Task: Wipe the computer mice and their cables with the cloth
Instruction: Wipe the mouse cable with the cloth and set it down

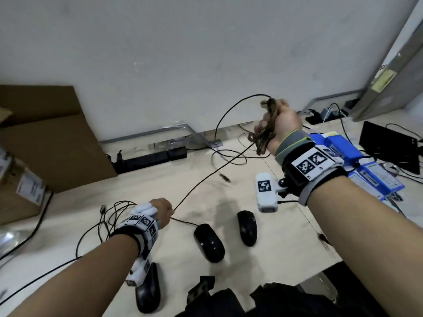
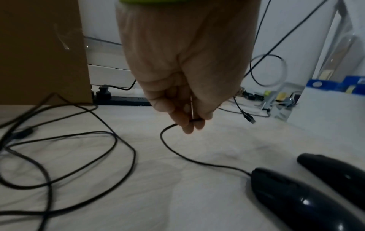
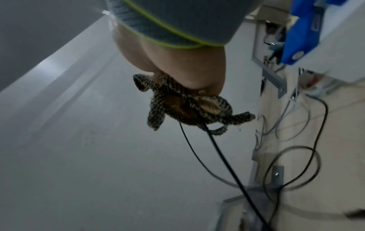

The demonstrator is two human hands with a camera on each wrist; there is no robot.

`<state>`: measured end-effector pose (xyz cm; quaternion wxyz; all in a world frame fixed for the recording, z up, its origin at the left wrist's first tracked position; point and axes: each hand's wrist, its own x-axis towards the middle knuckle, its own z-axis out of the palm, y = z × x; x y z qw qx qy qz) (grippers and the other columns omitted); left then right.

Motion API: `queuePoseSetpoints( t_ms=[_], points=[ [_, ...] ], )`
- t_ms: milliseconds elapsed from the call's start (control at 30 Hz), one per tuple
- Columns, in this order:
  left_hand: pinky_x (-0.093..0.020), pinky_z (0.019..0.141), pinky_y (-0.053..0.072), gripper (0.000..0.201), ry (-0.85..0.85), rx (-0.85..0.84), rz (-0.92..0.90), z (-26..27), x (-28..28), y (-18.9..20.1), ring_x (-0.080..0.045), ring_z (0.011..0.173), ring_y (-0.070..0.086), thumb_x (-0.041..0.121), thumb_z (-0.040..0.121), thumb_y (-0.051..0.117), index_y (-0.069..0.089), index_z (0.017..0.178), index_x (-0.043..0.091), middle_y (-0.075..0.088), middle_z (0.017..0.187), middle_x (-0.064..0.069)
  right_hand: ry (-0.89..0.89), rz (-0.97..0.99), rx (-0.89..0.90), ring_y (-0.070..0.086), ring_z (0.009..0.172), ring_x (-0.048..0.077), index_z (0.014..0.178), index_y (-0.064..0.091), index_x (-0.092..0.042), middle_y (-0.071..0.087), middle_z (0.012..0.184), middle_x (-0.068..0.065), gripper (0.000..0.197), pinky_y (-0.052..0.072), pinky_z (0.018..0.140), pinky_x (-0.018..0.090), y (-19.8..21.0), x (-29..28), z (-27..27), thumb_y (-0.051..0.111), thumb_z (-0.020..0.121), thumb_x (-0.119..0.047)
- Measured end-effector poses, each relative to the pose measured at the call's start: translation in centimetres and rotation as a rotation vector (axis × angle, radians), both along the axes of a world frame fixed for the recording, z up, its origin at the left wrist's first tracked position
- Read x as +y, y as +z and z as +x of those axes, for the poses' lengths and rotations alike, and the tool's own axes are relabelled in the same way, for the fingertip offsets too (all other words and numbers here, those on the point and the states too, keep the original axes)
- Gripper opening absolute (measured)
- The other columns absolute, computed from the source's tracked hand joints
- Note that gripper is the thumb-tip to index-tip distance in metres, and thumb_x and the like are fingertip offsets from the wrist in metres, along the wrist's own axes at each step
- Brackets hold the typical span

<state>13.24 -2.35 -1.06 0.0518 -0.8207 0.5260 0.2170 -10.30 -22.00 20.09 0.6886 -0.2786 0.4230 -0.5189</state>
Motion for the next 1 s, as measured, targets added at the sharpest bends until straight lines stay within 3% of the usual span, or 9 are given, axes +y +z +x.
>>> queuePoseSetpoints(
  t_ms=[67, 133, 267, 333, 500, 600, 667, 767, 1000],
  points=[
    [-0.034, 0.102, 0.043, 0.042, 0.088, 0.122, -0.138, -0.1, -0.4, 0.5, -0.019, 0.117, 0.056, 0.043, 0.091, 0.054, 0.054, 0.13, 0.027, 0.058, 0.131, 0.003, 0.038, 0.023, 0.049, 0.04, 0.032, 0.014, 0.078, 0.062, -0.015, 0.046, 0.048, -0.001, 0.029, 0.04, 0.047, 0.023, -1.0, 1.0, 0.6, 0.044, 0.097, -0.028],
    [-0.033, 0.099, 0.044, 0.047, 0.176, 0.277, -0.315, -1.1, -1.4, 1.7, -0.019, 0.112, 0.059, 0.034, 0.09, 0.059, 0.05, 0.136, 0.023, 0.057, 0.132, 0.0, 0.058, 0.045, 0.045, 0.041, 0.033, 0.015, 0.079, 0.061, -0.016, 0.048, 0.054, 0.001, 0.027, 0.04, 0.048, 0.023, -2.0, 2.4, 1.1, 0.045, 0.098, -0.028],
    [-0.02, 0.067, 0.046, 0.016, 0.208, 0.504, -0.698, -5.8, -3.5, 6.7, -0.014, 0.077, 0.066, 0.021, 0.092, 0.058, 0.068, 0.102, 0.027, 0.072, 0.1, 0.006, 0.137, 0.136, 0.013, 0.044, 0.039, 0.017, 0.093, 0.06, -0.013, 0.046, 0.056, 0.003, 0.026, 0.043, 0.052, 0.027, -4.1, 4.8, 2.2, 0.047, 0.097, -0.035],
    [-0.018, 0.057, 0.045, 0.018, 0.164, 0.657, -0.807, -8.3, -4.4, 8.8, -0.009, 0.067, 0.067, 0.016, 0.094, 0.055, 0.066, 0.09, 0.029, 0.07, 0.085, 0.011, 0.175, 0.156, -0.022, 0.046, 0.039, 0.019, 0.097, 0.059, -0.011, 0.046, 0.054, 0.004, 0.029, 0.044, 0.053, 0.028, -4.6, 5.8, 2.8, 0.046, 0.097, -0.036],
    [-0.025, 0.048, 0.04, 0.013, 0.18, 1.137, -0.644, -12.1, -5.1, 11.1, -0.013, 0.049, 0.055, 0.021, 0.101, 0.043, 0.051, 0.092, 0.016, 0.061, 0.067, -0.004, 0.192, 0.189, -0.145, 0.044, 0.035, 0.018, 0.085, 0.057, -0.01, 0.044, 0.045, 0.003, 0.031, 0.04, 0.051, 0.03, -4.7, 7.3, 3.4, 0.043, 0.099, -0.034],
    [-0.027, 0.055, 0.038, 0.027, 0.127, 0.961, -0.727, -11.1, -5.1, 10.6, -0.006, 0.051, 0.047, 0.028, 0.099, 0.047, 0.051, 0.074, 0.017, 0.054, 0.061, 0.003, 0.14, 0.18, -0.096, 0.034, 0.034, 0.015, 0.096, 0.053, -0.013, 0.037, 0.042, -0.002, 0.02, 0.038, 0.043, 0.024, -5.2, 7.0, 2.9, 0.041, 0.098, -0.029],
    [-0.024, 0.057, 0.036, 0.031, 0.083, 0.78, -0.802, -9.6, -4.9, 9.8, 0.0, 0.052, 0.045, 0.03, 0.097, 0.052, 0.051, 0.067, 0.018, 0.05, 0.059, 0.008, 0.106, 0.185, -0.066, 0.029, 0.034, 0.013, 0.089, 0.054, -0.013, 0.033, 0.04, -0.004, 0.021, 0.036, 0.041, 0.02, -5.1, 6.6, 2.0, 0.038, 0.096, -0.026],
    [-0.022, 0.053, 0.035, 0.032, 0.085, 0.59, -0.827, -6.7, -4.4, 8.1, -0.004, 0.05, 0.042, 0.033, 0.089, 0.064, 0.053, 0.065, 0.015, 0.049, 0.055, 0.007, 0.03, 0.188, -0.051, 0.026, 0.033, 0.013, 0.074, 0.055, -0.012, 0.03, 0.04, -0.004, 0.026, 0.031, 0.044, 0.019, -4.2, 5.4, 0.4, 0.039, 0.093, -0.021],
    [-0.032, 0.06, 0.041, 0.042, 0.131, 0.196, -0.455, -0.6, -4.0, 4.3, -0.024, 0.063, 0.053, 0.053, 0.089, 0.054, 0.045, 0.066, 0.019, 0.056, 0.064, 0.001, -0.049, 0.076, -0.037, 0.026, 0.033, 0.014, 0.072, 0.053, -0.013, 0.03, 0.04, -0.003, 0.032, 0.032, 0.044, 0.019, -0.2, 3.8, -0.9, 0.035, 0.096, -0.023]
  ],
)
